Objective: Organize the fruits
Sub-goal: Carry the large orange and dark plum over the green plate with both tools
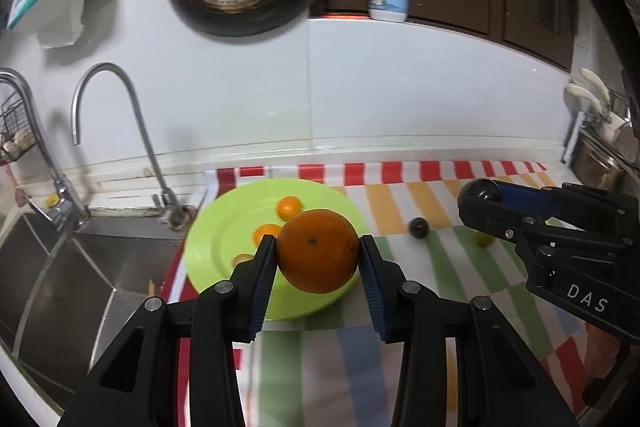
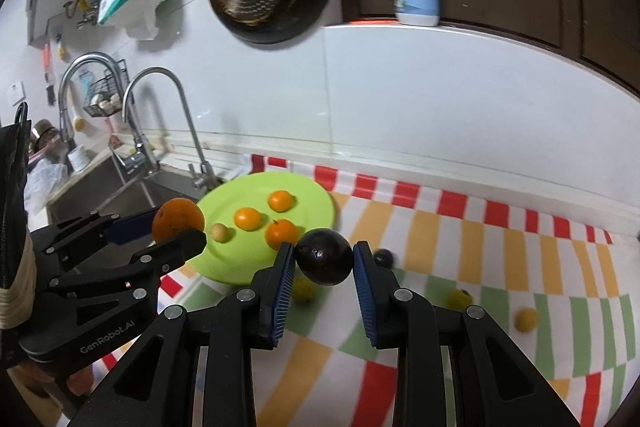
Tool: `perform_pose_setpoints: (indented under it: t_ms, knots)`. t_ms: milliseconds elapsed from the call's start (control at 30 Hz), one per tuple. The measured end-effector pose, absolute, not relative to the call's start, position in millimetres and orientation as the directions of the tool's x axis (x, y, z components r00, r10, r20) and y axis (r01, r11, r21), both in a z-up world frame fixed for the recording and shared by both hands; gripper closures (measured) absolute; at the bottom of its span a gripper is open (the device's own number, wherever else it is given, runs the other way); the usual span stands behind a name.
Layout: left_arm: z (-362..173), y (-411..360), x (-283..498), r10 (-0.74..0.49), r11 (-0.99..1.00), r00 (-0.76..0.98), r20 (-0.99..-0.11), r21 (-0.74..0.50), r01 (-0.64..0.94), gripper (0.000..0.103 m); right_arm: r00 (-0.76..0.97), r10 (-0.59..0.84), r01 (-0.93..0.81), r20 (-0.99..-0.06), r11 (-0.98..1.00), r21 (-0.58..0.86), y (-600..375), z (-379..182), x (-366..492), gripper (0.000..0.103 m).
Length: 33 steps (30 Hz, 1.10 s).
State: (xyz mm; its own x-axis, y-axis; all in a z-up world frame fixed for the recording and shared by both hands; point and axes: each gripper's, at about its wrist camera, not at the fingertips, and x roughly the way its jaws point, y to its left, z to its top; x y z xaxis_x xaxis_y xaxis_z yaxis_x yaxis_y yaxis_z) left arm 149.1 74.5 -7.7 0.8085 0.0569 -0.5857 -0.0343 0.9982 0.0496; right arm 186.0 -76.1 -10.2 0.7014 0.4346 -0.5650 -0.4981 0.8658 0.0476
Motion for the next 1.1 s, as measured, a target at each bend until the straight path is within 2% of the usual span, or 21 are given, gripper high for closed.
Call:
perform_pose_setpoints:
  t_ms: [433,733,1100]
  knots:
    - [-20,113,170,0.138,0.990,0.800,-0.584,0.096,-0.100,0.063,0.629,0.491,-0.573,-0.603,0.817,0.067,-26,-22,225,0.072]
    - [-31,137,212,0.135,0.991,0.793,-0.594,0.096,-0.097,0.063,0.611,0.478,-0.570,-0.631,0.819,0.068,1,-36,267,0.072]
    - [-59,156,268,0.098,0.995,0.726,-0.680,0.068,-0.070,0.063,0.554,0.461,-0.556,-0.693,0.824,0.104,22,-63,316,0.072]
